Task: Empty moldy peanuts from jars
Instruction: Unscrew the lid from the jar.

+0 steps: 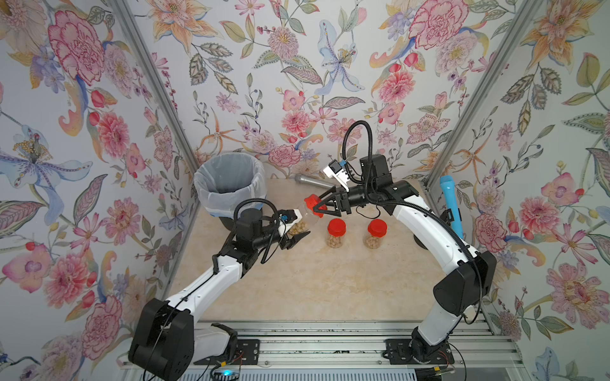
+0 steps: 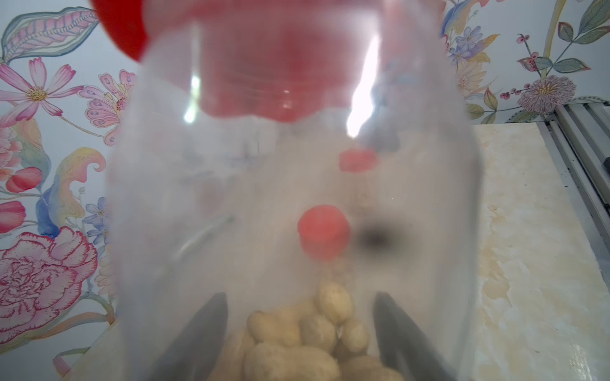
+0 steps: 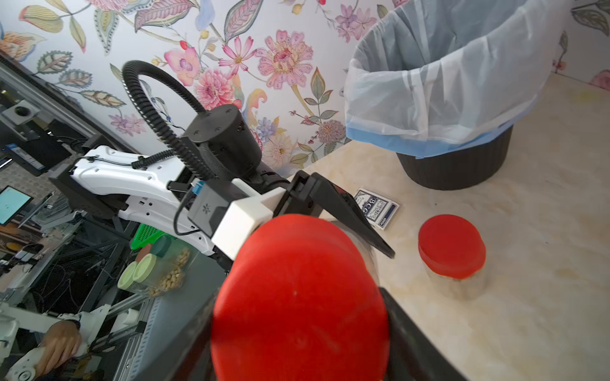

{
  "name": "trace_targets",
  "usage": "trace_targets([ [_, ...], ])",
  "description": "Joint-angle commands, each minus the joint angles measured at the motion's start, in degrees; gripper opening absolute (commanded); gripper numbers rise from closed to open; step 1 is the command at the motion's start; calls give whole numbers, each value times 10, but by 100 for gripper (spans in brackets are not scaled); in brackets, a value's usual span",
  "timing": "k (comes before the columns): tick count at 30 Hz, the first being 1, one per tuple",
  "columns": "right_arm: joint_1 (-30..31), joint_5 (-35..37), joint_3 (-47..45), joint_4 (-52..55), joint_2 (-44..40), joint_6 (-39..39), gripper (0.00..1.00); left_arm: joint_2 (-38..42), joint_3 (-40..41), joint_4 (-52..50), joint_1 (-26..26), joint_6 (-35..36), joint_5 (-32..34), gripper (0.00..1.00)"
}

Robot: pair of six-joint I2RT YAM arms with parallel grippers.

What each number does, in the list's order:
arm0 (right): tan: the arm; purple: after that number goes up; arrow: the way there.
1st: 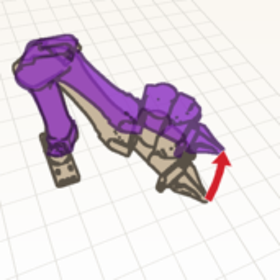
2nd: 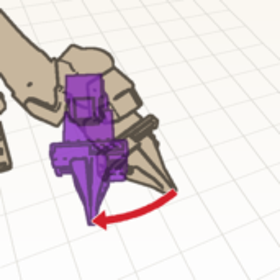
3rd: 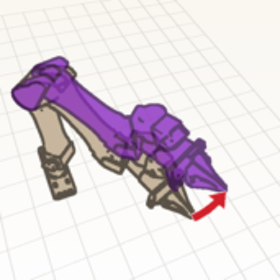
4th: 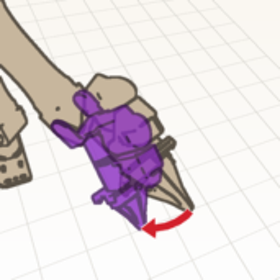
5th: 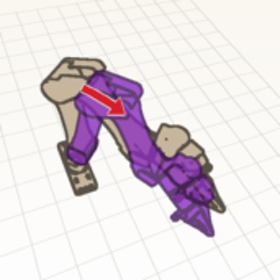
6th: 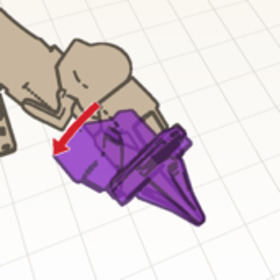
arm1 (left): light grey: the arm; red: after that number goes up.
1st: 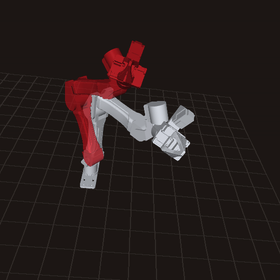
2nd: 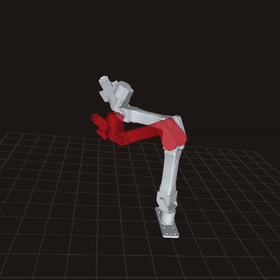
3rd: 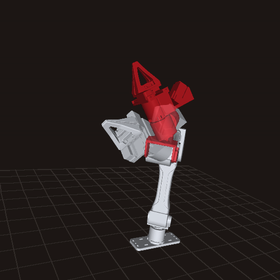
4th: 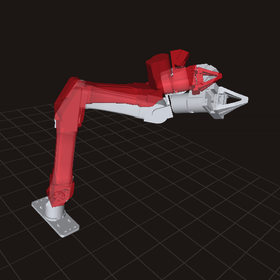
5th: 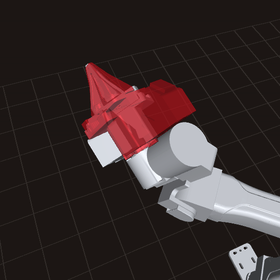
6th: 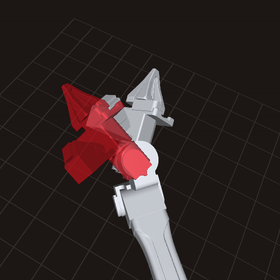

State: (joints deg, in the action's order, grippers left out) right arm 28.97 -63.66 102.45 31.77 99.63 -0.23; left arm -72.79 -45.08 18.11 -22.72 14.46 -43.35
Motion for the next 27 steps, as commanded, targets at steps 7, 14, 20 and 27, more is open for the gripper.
trace_targets([
  [7,15,-68,23,-31,-6,3,65,-7,3,-37,-2,18,-9,25],
  [14,4,-5,24,-33,-3,20,64,-4,4,-32,-2,16,-6,24],
  [20,-13,74,24,-34,0,45,65,4,5,-30,-2,14,-3,24],
  [27,-30,125,2,-53,-22,69,65,9,6,-31,-1,16,9,24],
])
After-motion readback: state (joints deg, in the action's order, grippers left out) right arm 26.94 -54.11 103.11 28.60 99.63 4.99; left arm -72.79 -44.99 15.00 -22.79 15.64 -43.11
